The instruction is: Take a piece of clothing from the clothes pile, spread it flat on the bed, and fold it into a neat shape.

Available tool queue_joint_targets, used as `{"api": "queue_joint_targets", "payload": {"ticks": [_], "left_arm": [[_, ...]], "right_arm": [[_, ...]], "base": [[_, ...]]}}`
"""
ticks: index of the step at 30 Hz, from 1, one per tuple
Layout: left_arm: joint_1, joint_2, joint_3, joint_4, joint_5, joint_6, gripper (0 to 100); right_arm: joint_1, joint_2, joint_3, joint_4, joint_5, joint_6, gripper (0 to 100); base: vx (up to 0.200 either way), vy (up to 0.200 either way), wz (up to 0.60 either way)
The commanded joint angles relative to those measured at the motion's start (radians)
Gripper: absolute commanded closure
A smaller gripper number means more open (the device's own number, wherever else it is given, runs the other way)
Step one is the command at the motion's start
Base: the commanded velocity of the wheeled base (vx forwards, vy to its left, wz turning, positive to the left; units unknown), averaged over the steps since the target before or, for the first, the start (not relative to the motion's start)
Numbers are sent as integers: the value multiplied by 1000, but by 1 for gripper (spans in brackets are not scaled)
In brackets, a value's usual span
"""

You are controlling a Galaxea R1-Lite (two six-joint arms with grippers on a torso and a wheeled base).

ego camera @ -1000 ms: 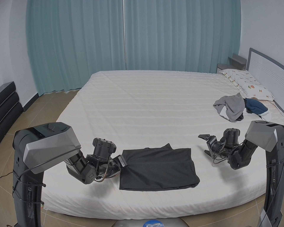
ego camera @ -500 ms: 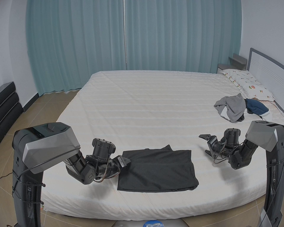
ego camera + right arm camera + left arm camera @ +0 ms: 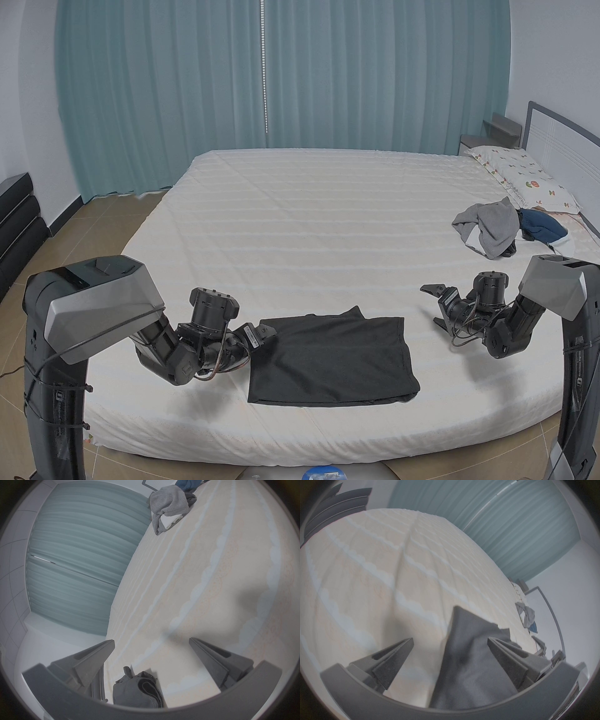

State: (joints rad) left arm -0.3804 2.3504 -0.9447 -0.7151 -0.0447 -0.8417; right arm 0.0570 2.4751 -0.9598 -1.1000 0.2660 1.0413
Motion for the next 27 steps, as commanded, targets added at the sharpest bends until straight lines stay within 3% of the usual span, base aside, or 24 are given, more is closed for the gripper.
{"api": "queue_joint_targets", "payload": {"ticks": [1,10,18,24,25,27], "left_arm": [[34,-39,-5,-6,-4,-37,0],[38,-146,27,-1,3,-62,0],[63,-356,155,-29,45,-57,0],[95,-605,247,-44,77,-54,0],[109,-712,285,-43,77,-33,0],[118,-784,319,-43,80,1,0]], "right_arm": [[4,-4,15,-1,-5,-18,0],[124,-173,110,109,-13,-32,0],[158,-423,223,230,-45,-84,0],[152,-682,358,328,-136,-225,0],[145,-806,432,350,-175,-319,0],[136,-889,483,353,-198,-380,0]], "base": [[0,0,0],[0,0,0],[0,0,0],[0,0,0],[0,0,0],[0,0,0]]}}
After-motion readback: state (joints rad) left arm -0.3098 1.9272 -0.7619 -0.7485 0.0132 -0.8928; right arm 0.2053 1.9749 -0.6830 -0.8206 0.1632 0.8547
